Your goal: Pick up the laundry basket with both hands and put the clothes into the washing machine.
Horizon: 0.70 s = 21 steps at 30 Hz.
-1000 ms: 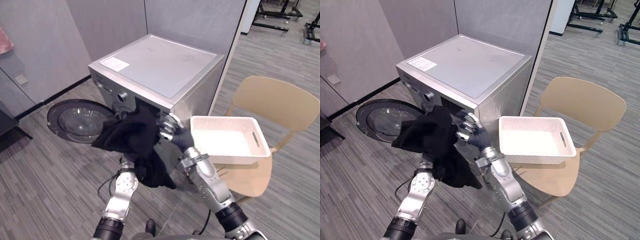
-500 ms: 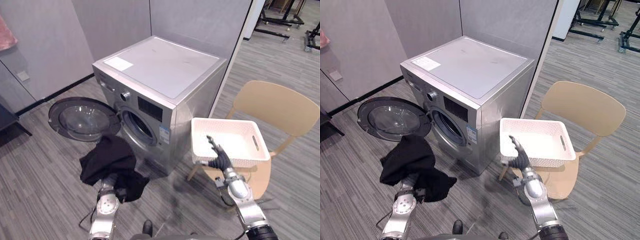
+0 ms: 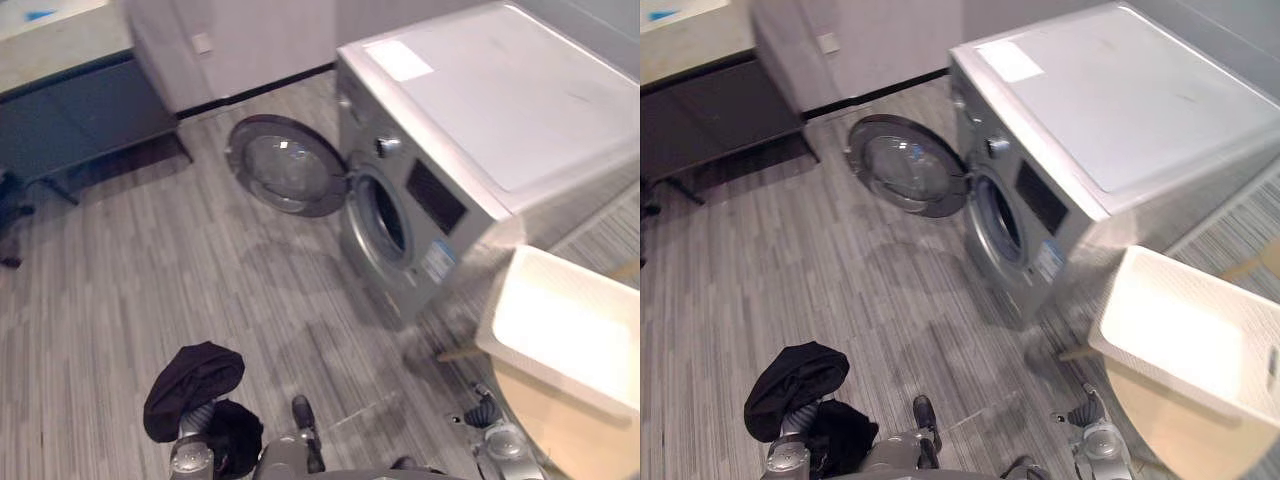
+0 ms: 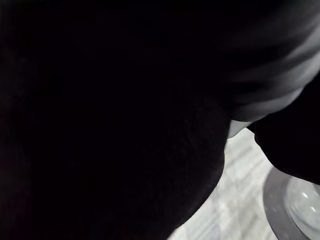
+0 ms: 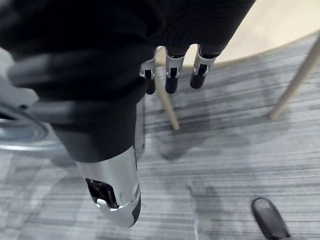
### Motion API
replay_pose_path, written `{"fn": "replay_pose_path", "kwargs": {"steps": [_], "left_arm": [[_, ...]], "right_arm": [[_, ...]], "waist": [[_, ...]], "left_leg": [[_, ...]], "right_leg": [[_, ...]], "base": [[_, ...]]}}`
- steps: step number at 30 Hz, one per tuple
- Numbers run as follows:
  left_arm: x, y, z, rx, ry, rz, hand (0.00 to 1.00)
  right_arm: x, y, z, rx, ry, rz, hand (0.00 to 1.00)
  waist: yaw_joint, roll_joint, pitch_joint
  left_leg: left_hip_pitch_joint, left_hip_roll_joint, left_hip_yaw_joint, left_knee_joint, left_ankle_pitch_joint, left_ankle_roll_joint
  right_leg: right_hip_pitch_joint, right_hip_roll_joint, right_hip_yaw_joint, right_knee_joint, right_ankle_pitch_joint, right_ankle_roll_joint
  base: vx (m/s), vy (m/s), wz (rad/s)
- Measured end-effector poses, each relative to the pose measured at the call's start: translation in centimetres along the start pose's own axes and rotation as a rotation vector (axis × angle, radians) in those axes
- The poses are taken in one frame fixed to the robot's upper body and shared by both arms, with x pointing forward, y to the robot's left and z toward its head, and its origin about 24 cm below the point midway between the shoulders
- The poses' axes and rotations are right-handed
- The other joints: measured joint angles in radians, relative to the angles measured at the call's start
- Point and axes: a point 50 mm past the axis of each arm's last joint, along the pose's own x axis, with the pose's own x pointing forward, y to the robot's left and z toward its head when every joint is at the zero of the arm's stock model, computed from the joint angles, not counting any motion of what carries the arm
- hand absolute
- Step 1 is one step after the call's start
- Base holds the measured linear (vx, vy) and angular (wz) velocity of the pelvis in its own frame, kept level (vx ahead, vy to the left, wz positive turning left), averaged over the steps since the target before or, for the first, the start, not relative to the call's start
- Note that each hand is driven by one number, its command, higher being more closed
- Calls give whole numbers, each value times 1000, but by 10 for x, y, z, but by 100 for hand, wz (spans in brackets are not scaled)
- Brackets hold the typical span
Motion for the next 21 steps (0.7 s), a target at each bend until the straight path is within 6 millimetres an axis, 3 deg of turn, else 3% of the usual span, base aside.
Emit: {"fn": "replay_pose_path", "kwargs": {"steps": [1,2,3,4,5,6,7,8,9,11,12,13,15,17,18,19,20,21], "left_arm": [[0,1,-2,5,7,2,100],[-2,1,-13,11,53,-1,100],[-5,-1,-19,9,76,-6,100],[-9,-3,-27,7,100,-10,100],[-11,-3,-29,5,106,-12,100],[-9,-2,-26,3,99,-8,100],[-9,-1,-25,2,93,-2,100],[-8,1,-23,0,90,4,100],[-7,2,-21,-6,81,6,100],[-3,-2,-10,-19,51,-2,100],[1,-5,0,-28,27,-9,100],[4,-8,7,-33,10,-16,100],[7,-10,17,-37,-14,-19,100],[8,-15,22,-34,-31,-36,100],[6,-19,23,-29,-41,-48,100],[6,-21,24,-31,-45,-54,100],[5,-25,24,-39,-44,-62,100],[-1,-31,20,-72,-32,-69,100]], "right_arm": [[1,4,4,13,-6,6,0],[4,10,13,36,-20,17,0],[4,10,15,42,-21,17,0],[4,10,15,45,-20,16,0],[3,11,13,48,-12,19,0],[2,14,11,66,-5,27,0],[2,17,11,76,-4,34,0],[0,22,12,91,-4,43,0],[-1,25,11,102,-3,49,0],[-2,23,11,116,-8,33,0],[-2,22,12,116,-10,29,0],[-2,22,11,116,-7,27,0],[-2,22,9,118,-2,26,0],[-5,22,2,116,16,27,0],[-8,23,-3,117,26,29,0],[-10,27,-2,130,19,33,0],[-11,27,0,135,6,33,0],[-12,26,8,141,-33,25,0]], "waist": [[0,-11,7],[5,-33,18],[3,-32,18],[2,-32,19],[-2,-28,21],[-7,-23,34],[-17,-22,39],[-40,-11,49],[-58,-13,59],[-62,-29,77],[-70,-30,92],[-94,-32,99],[-112,-47,113],[-112,-56,105],[-113,-37,97],[-118,-36,100],[-119,-28,105],[-109,19,110]], "left_leg": [[-4,-12,-16,23,-31,1],[-12,-33,-38,86,-92,11],[-9,-45,-53,103,-117,17],[5,-67,-79,121,-155,26],[21,-81,-104,130,-182,36],[46,-82,-140,137,-202,43],[61,-82,-166,135,-206,50],[89,-83,-203,122,-212,55],[130,-86,-226,102,-219,55],[185,-103,-249,85,-237,61],[207,-106,-267,86,-247,54],[228,-108,-302,79,-255,42],[275,-117,-326,58,-269,16],[320,-110,-340,53,-305,-31],[338,-82,-352,88,-335,-72],[291,-58,-333,249,-362,-116],[250,-34,-315,380,-370,-131],[152,57,-262,703,-326,-154]], "right_leg": [[14,-10,-2,7,-6,9],[20,-69,4,89,-19,30],[10,-105,18,164,-19,30],[-27,-167,71,312,-4,-3],[-80,-206,158,452,34,-93],[-154,-172,313,586,-14,-124],[-200,-121,401,645,-49,-106],[-269,-38,496,701,-92,-84],[-328,27,546,696,-118,-63],[-428,74,547,610,-124,-66],[-474,102,533,469,-107,-64],[-490,125,514,244,-30,-65],[-487,138,512,29,79,-65],[-483,141,527,-15,168,-101],[-481,155,514,37,205,-150],[-456,150,481,67,229,-185],[-429,160,463,71,235,-194],[-357,223,453,66,208,-242]], "base": [[234,160,88],[233,185,61],[239,257,61],[170,224,56],[250,262,76],[223,170,76],[345,157,90],[355,92,89],[422,82,89],[327,18,53],[369,-32,64],[402,-47,70],[376,-73,67],[569,-164,59],[677,-233,58],[582,-233,52],[560,-265,20],[575,-232,-52]]}}
